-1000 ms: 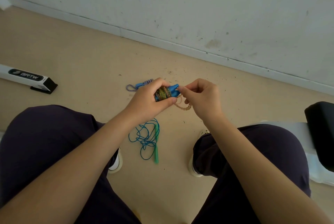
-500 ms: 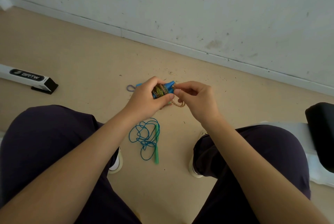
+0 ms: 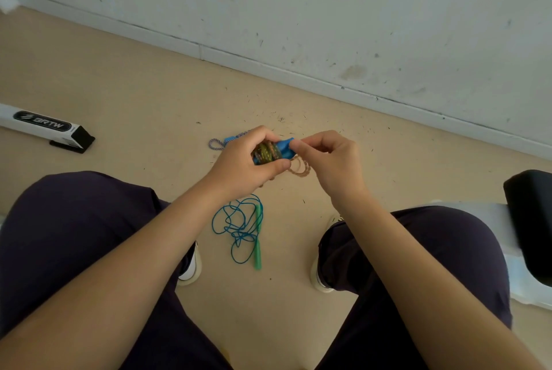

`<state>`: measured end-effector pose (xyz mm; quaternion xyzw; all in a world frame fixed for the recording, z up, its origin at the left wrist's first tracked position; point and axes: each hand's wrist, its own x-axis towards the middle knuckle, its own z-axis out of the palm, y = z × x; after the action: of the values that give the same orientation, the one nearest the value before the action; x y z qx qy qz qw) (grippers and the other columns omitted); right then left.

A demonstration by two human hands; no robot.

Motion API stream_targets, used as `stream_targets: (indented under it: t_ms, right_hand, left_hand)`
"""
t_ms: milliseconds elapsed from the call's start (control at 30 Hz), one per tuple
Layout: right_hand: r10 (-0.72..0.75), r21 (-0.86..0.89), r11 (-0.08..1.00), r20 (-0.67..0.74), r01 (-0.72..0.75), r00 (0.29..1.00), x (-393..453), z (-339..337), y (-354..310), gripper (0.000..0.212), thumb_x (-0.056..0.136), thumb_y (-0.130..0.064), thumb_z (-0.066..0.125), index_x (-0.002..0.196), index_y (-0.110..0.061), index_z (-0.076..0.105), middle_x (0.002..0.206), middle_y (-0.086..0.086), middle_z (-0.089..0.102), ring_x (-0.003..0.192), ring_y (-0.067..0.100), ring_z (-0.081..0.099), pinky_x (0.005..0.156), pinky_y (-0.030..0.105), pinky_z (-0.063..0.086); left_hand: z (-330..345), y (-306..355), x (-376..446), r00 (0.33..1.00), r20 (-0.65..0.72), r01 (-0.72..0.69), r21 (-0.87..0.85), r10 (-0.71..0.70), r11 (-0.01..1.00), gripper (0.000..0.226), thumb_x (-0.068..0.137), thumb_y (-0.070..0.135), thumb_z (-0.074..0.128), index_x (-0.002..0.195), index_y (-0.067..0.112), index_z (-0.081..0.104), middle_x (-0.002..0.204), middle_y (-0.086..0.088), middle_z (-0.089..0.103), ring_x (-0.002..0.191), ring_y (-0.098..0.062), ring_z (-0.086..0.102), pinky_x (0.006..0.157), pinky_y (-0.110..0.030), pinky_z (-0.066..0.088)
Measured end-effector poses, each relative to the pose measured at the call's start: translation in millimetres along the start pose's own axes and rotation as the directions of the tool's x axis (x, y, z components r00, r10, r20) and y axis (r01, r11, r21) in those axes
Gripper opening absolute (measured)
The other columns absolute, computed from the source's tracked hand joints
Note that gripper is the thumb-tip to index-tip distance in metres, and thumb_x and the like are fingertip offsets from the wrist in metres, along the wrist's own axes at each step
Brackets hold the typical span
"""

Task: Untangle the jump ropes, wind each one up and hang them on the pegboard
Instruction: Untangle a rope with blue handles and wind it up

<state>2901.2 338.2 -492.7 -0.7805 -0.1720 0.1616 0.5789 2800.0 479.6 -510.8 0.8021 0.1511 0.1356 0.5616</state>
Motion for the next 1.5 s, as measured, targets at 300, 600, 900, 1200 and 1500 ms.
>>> stream_targets:
  t_ms: [300, 600, 900, 1200, 1500]
  right_hand:
    - [0.18, 0.169, 0.941, 0.487, -0.294, 0.854, 5, -12, -4, 0.043, 0.101, -0.035, 0.05, 0.123, 0.0, 0.06, 0.101, 0.013, 0.066, 0.084, 0.021, 0.065, 0.08, 0.035, 0.057]
    - [0.128, 0.364, 0.862, 0.519, -0.353, 0.845, 10, -19, -8, 0.028, 0.096, -0.031, 0.055, 0.087, -0.006, 0.064, 0.074, 0.006, 0.062, 0.068, 0.016, 0.058, 0.074, 0.034, 0.054]
    - [0.076, 0.603, 0.764, 0.271, -0.231, 0.96, 24, -25, -1, 0.02, 0.099, -0.016, 0.053, 0.079, -0.009, 0.054, 0.071, 0.002, 0.064, 0.075, 0.016, 0.064, 0.078, 0.032, 0.057]
    - [0.091, 0.511, 0.826, 0.293, -0.237, 0.952, 21, -17, 6, 0.018, 0.099, -0.018, 0.053, 0.086, -0.009, 0.061, 0.067, -0.002, 0.057, 0.062, 0.012, 0.057, 0.079, 0.035, 0.053]
    - [0.193, 0.534, 0.762, 0.353, -0.366, 0.916, 25, -15, 13, 0.024, 0.102, -0.022, 0.049, 0.08, -0.015, 0.058, 0.066, -0.003, 0.048, 0.053, 0.009, 0.04, 0.06, 0.024, 0.033]
  left_hand:
    - [-6, 8, -1, 0.975, 0.196, 0.175, -0.382, -0.105, 0.908, 0.027, 0.086, 0.016, 0.074, 0.108, 0.012, 0.06, 0.087, -0.008, 0.07, 0.069, -0.026, 0.07, 0.055, -0.035, 0.056]
    - [-8, 11, -2, 0.955, 0.278, 0.24, -0.528, -0.101, 0.815, 0.025, 0.082, 0.02, 0.066, 0.103, 0.008, 0.06, 0.085, -0.011, 0.069, 0.064, -0.027, 0.066, 0.048, -0.03, 0.049]
    - [-6, 13, -3, 0.912, 0.383, 0.329, -0.475, -0.145, 0.816, 0.03, 0.083, 0.014, 0.073, 0.104, 0.004, 0.055, 0.085, -0.005, 0.072, 0.069, -0.029, 0.072, 0.053, -0.032, 0.056]
    - [-3, 5, -7, 0.761, 0.633, 0.381, -0.257, -0.143, 0.888, 0.051, 0.082, 0.012, 0.068, 0.131, 0.006, 0.053, 0.107, -0.012, 0.07, 0.093, -0.032, 0.071, 0.082, -0.044, 0.057]
    - [-5, 6, -4, 0.71, 0.679, 0.43, -0.209, -0.186, 0.878, 0.052, 0.081, 0.013, 0.064, 0.131, 0.001, 0.054, 0.11, -0.015, 0.064, 0.09, -0.024, 0.07, 0.074, -0.036, 0.057]
